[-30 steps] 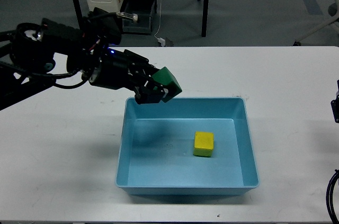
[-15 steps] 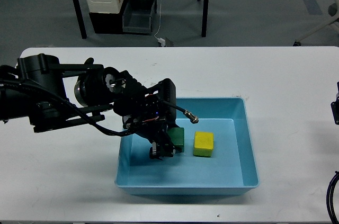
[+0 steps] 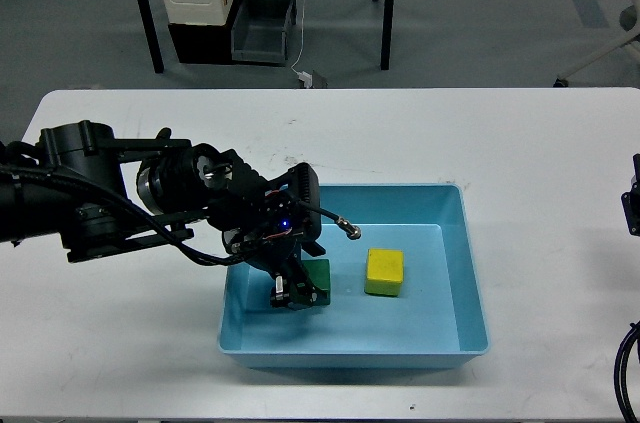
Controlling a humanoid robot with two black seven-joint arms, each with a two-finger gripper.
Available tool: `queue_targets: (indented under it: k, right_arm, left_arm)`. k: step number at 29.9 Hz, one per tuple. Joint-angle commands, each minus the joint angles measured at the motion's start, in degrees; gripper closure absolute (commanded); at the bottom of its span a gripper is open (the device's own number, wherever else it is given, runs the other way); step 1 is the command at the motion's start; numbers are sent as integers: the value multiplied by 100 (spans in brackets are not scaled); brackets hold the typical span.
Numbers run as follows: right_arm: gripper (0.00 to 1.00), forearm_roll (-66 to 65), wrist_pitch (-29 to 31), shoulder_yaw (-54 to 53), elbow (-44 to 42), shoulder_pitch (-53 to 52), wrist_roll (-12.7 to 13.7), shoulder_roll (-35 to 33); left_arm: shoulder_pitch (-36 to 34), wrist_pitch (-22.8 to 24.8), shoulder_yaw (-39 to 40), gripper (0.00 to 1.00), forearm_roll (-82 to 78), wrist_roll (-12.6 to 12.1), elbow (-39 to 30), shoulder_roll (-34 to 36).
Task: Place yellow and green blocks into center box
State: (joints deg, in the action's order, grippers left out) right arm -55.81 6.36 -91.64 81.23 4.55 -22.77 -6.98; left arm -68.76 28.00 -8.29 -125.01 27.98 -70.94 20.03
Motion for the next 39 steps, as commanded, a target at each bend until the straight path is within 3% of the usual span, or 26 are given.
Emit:
queue_targets:
  k: [1,6,10,16,21,25,28,31,39]
  right_arm:
    - [0,-1,14,50,50,2,0,-5]
    - [0,-1,23,67,50,-77,0,-5]
    - [0,26,58,67,59,-243,0,4]
    - [0,410,93,94,50,-559,123,74]
    - [0,2141,593,384,50,-788,378,92]
    - [0,3143,1085,428,24,-850,448,100]
    - [0,4048,1323,428,6,-824,728,197]
    - [0,4735,1315,428,-2,-763,914,320]
    - [0,5297,1359,437,59,-104,1019,610]
  left_arm:
    - [21,0,204,3,1,2,10,63]
    - [99,0,1310,0,2386,2,-52,212]
    - [600,0,2110,0,4718,2,-8,449]
    - [2153,0,4288,0,6627,2,-8,441]
    - [3507,-1120,5722,0,7935,2,-463,432]
    - [4413,-1385,6242,0,9053,2,-1140,581]
    - [5116,-1500,6629,1,9738,2,-1317,590]
    - [5644,-1421,6770,1,10686,2,-1335,555]
    - [6427,-1122,6682,0,13158,2,-1396,511]
